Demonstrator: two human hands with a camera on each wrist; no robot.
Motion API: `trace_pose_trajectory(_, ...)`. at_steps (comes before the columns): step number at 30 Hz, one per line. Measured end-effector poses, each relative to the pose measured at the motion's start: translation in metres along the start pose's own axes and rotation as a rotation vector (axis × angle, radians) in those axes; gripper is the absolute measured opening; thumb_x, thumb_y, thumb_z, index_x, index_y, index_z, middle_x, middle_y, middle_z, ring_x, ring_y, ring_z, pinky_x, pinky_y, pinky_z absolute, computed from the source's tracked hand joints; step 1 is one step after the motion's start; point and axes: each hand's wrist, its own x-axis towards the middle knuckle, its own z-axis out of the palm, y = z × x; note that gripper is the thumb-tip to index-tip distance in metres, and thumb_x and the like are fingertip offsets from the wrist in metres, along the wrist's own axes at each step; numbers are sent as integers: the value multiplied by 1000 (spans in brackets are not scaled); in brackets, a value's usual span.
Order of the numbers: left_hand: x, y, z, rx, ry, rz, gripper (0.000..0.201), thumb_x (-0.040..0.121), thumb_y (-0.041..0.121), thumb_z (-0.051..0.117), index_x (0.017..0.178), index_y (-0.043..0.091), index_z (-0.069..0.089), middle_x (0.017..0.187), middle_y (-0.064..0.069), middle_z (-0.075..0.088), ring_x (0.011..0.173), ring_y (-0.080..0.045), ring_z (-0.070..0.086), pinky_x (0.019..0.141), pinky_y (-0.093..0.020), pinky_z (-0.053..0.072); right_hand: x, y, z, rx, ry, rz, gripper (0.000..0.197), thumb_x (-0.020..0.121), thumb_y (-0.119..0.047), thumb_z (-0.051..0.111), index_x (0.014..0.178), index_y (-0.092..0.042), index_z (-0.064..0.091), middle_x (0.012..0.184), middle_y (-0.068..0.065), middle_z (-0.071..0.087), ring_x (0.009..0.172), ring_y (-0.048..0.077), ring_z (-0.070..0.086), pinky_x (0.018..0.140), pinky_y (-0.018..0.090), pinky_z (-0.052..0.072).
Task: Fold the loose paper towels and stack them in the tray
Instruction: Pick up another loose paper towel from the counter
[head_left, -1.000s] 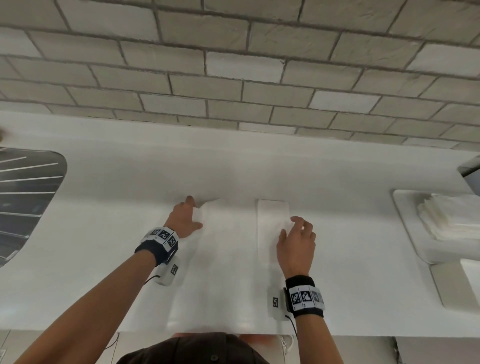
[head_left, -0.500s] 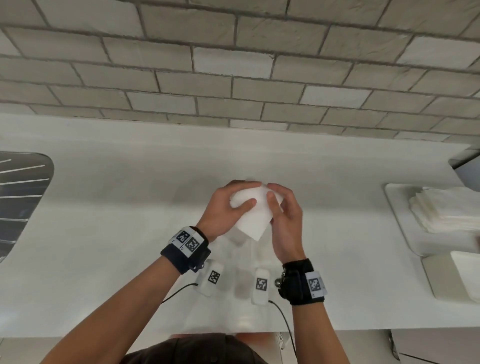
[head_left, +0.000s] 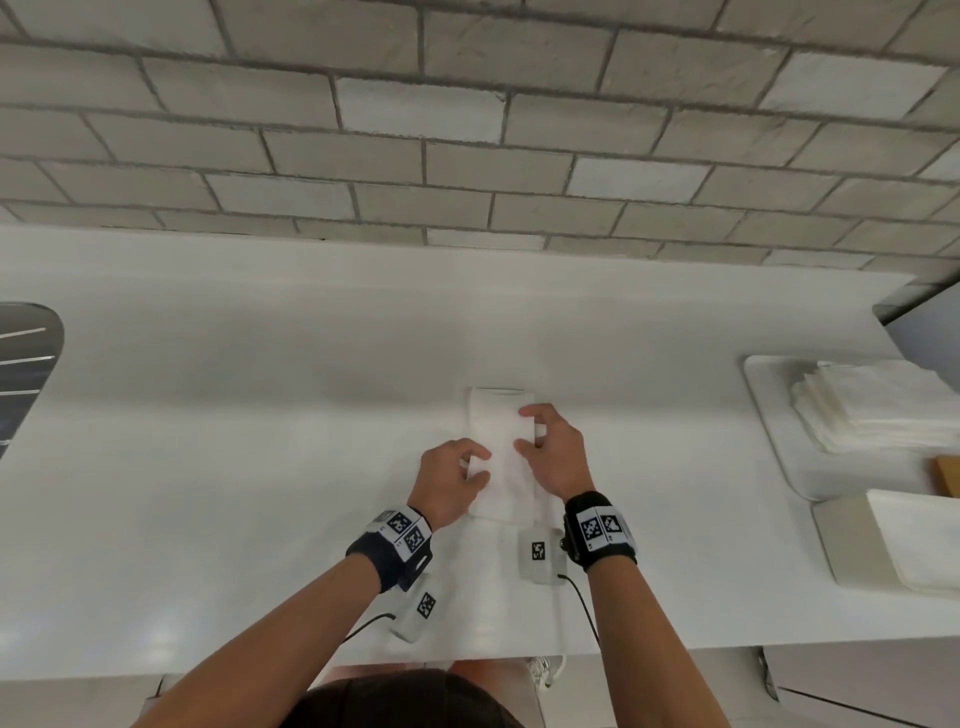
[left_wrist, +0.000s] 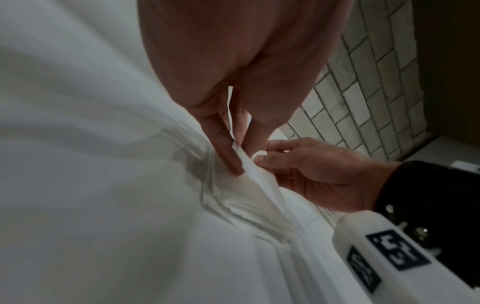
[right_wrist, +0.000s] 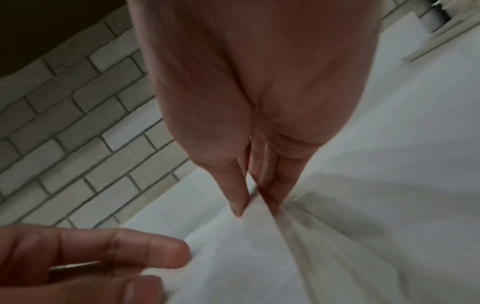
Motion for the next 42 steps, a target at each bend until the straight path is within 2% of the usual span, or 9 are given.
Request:
trace_pose_trajectory(5,3,-3,6,145,9,46,21,90,16,80,108,21,72,92,5,57,76,-10,62,82,-29,55,-1,-7,5,-29,8,-71,44,98,-2,71,136,-22,60,129,1,63,100,24,68,96,45,59)
trace_pose_trajectory(11,8,-7,9,244,-68,20,27,94,25,76,118,27,63,105,4,44,84,-16,59,89,-36,55,-34,-19,18,-446,152,235,70,100,-60,62,141,-5,44,138,16,50,123,36,54,94,47,53)
trace_pose_trajectory(16,10,-12,0,313,21,144,21,104,18,61,124,21,67,120,-5,38,100,-22,53,99,-36,51,-43,-19,39,-450,1,272,58,103,-50,62,137,-5,52,140,17,53,131,38,46,106,46,45)
trace_pose_trajectory(19,18,-5,-23,273,102,211,56,95,9,66,148,19,50,144,-12,33,130,-32,38,111,-39,40,-45,-22,32,-368,-117,117,35,105,-33,61,133,-13,56,135,12,54,127,34,47,103,45,48)
trace_pose_trajectory(23,35,-2,-68,225,-90,233,116,72,16,85,164,35,17,162,-2,33,147,-25,30,120,-42,32,-59,-31,11,-241,-235,-130,20,103,-21,64,110,-34,50,107,-9,69,94,21,64,80,46,58)
trace_pose_trajectory(26,35,-1,-93,59,-189,229,72,75,21,92,135,43,59,122,16,71,109,-10,66,97,-41,56,-69,-32,-4,-135,-135,-177,27,99,-29,71,117,-41,55,101,-16,71,85,11,65,72,36,55)
trace_pose_trajectory(29,21,-6,-96,12,-76,218,28,83,27,91,105,37,76,103,20,79,98,-4,74,95,-42,59,-78,-13,-10,82,-20,-72,35,89,-29,84,118,-35,64,96,-15,73,82,-5,66,68,14,49)
trace_pose_trajectory(36,-24,-11,-70,-273,99,242,25,95,26,80,120,25,73,114,13,76,108,-8,72,96,-27,55,-108,-24,23,490,457,-123,16,107,-16,66,114,-29,62,107,-7,71,93,15,67,80,32,54)
trace_pose_trajectory(42,-30,-29,-47,-207,163,187,38,93,13,79,119,31,57,105,26,69,95,-1,67,77,-18,50,-100,-25,49,371,380,-150,44,109,-14,59,136,-45,43,131,-14,61,112,16,68,94,50,58)
